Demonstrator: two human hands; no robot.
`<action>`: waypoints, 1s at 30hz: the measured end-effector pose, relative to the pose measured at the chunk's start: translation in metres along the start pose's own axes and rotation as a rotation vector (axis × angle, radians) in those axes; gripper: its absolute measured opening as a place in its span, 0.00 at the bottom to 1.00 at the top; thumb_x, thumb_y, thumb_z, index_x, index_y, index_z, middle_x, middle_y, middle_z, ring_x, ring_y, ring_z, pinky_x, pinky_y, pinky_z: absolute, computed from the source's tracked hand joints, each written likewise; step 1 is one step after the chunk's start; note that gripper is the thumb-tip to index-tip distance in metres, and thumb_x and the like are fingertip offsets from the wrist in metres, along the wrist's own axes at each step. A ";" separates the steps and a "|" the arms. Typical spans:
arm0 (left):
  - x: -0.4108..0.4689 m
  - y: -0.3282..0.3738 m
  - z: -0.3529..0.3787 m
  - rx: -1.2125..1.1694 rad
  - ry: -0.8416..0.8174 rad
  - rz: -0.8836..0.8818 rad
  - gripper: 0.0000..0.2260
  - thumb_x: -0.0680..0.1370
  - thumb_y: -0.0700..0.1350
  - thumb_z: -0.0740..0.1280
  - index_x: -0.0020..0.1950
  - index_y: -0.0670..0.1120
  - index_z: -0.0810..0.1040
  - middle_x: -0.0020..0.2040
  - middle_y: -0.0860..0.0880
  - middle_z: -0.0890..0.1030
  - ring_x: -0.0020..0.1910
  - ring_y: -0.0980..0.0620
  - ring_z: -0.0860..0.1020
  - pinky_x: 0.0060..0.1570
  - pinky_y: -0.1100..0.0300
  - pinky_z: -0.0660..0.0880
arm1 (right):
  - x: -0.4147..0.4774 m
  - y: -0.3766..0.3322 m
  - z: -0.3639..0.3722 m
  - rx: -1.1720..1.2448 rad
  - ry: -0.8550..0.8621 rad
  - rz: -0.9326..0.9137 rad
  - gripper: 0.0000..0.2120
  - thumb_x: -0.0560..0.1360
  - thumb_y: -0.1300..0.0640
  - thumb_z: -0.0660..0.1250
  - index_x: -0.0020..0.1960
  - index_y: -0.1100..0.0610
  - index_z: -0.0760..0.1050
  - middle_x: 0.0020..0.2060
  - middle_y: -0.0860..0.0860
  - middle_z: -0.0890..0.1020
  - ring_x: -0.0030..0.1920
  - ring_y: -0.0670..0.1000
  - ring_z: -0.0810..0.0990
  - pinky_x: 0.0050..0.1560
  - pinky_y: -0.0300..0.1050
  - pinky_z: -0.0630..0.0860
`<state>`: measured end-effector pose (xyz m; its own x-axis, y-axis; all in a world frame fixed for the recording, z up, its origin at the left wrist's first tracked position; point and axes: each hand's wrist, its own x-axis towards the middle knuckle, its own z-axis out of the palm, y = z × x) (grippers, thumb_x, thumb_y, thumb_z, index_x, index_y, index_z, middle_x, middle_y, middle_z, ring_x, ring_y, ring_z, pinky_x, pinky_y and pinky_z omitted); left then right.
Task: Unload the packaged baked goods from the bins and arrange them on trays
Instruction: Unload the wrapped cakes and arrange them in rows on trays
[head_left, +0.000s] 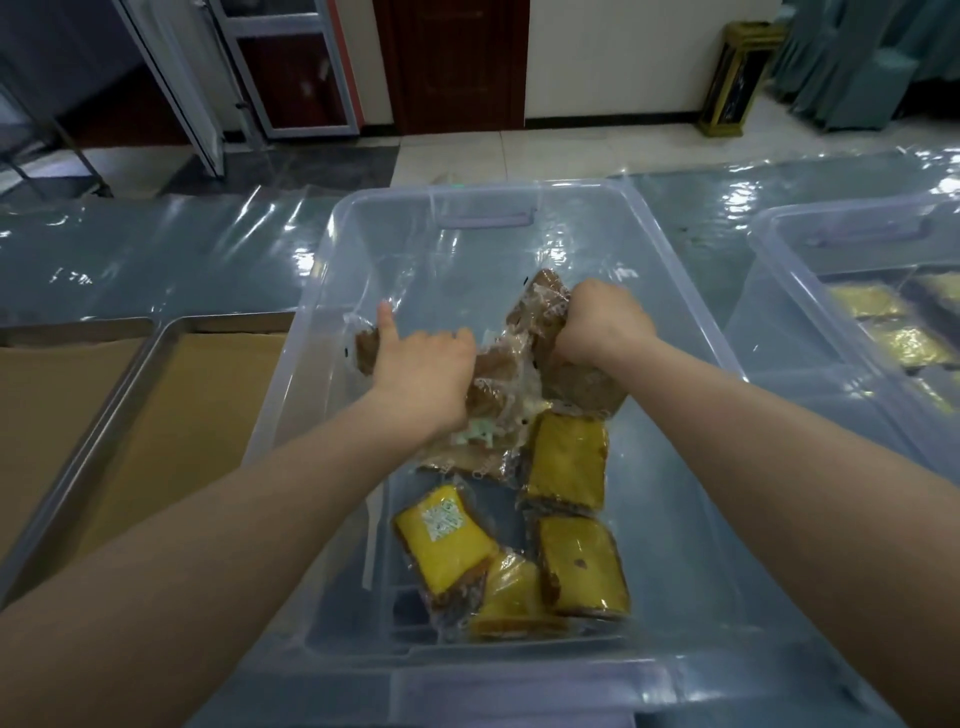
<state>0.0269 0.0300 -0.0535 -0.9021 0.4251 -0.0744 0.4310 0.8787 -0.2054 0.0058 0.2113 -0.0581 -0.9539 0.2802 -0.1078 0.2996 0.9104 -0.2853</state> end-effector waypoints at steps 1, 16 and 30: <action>0.002 -0.002 -0.002 0.007 0.081 -0.011 0.18 0.70 0.50 0.71 0.49 0.46 0.63 0.38 0.51 0.72 0.48 0.45 0.77 0.70 0.36 0.43 | 0.000 0.000 -0.001 0.027 0.021 0.007 0.08 0.69 0.64 0.66 0.36 0.58 0.67 0.33 0.53 0.73 0.31 0.52 0.72 0.27 0.41 0.63; 0.006 -0.072 -0.040 0.065 0.896 -0.064 0.14 0.72 0.38 0.69 0.56 0.41 0.73 0.52 0.41 0.78 0.55 0.40 0.74 0.69 0.38 0.56 | -0.014 -0.046 0.046 -0.204 -0.486 -0.430 0.25 0.63 0.46 0.77 0.55 0.56 0.78 0.49 0.53 0.80 0.50 0.56 0.79 0.45 0.45 0.72; -0.049 -0.115 -0.033 -0.049 0.861 -0.240 0.19 0.70 0.42 0.73 0.56 0.41 0.72 0.53 0.41 0.77 0.57 0.39 0.74 0.70 0.37 0.54 | -0.036 -0.070 0.094 -0.256 -0.559 -0.455 0.34 0.63 0.48 0.77 0.65 0.51 0.68 0.58 0.52 0.78 0.56 0.56 0.77 0.54 0.51 0.76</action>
<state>0.0224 -0.0846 0.0063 -0.6477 0.2269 0.7273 0.2507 0.9649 -0.0777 0.0205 0.1093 -0.1236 -0.8108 -0.2730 -0.5177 -0.1990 0.9604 -0.1948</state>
